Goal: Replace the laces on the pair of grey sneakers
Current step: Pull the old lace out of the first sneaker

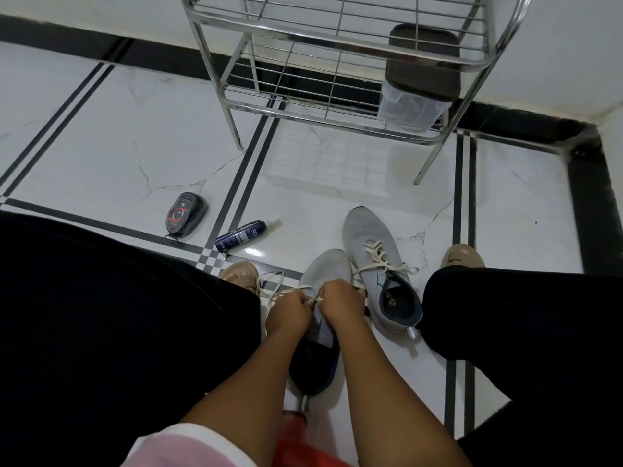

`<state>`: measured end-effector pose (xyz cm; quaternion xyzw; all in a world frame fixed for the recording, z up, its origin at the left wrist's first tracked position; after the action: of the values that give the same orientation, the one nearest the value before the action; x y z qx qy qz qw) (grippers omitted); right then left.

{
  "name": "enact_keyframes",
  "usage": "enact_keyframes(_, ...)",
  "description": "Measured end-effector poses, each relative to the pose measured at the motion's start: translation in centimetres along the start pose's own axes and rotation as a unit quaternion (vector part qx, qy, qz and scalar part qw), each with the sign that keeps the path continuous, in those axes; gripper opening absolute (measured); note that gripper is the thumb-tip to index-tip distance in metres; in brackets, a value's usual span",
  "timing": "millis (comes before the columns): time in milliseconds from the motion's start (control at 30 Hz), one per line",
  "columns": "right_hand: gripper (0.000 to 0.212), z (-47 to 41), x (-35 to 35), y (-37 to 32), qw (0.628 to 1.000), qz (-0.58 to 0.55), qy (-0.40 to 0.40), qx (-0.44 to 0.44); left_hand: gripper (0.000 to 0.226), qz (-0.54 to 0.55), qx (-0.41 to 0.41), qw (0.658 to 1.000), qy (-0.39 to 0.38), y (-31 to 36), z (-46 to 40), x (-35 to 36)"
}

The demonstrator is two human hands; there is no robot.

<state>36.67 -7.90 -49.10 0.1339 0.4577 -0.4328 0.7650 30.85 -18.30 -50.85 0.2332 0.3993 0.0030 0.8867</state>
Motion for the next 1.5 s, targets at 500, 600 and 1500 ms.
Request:
enact_keyframes(500,0.026,0.2,-1.4,4.0,0.849,-0.485,0.071,0.199,0.016,0.007,-0.004,1.0,-0.009,-0.7,-0.2,0.0)
enact_keyframes(600,0.029,0.0,-4.6,6.4,0.378,-0.879,0.133,0.259,0.019,-0.012,-0.013,1.0,-0.007,-1.2,-0.1,0.0)
enact_keyframes(1500,0.03,3.4,1.8,4.5,0.945,-0.256,-0.086,0.183,0.013,0.339,-0.078,0.937,-0.029,0.4,-3.6,0.1)
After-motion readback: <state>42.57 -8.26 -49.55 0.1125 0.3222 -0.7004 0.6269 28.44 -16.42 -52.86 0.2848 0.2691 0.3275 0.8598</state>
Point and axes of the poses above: each hand's wrist, its own z-axis away from the middle knuckle, its own x-axis out of the palm, y = z × x, the point moved 6 cm from there along -z, towards the middle knuckle, and after that the axes turned 1 degree about x, right-handed, at the moved point
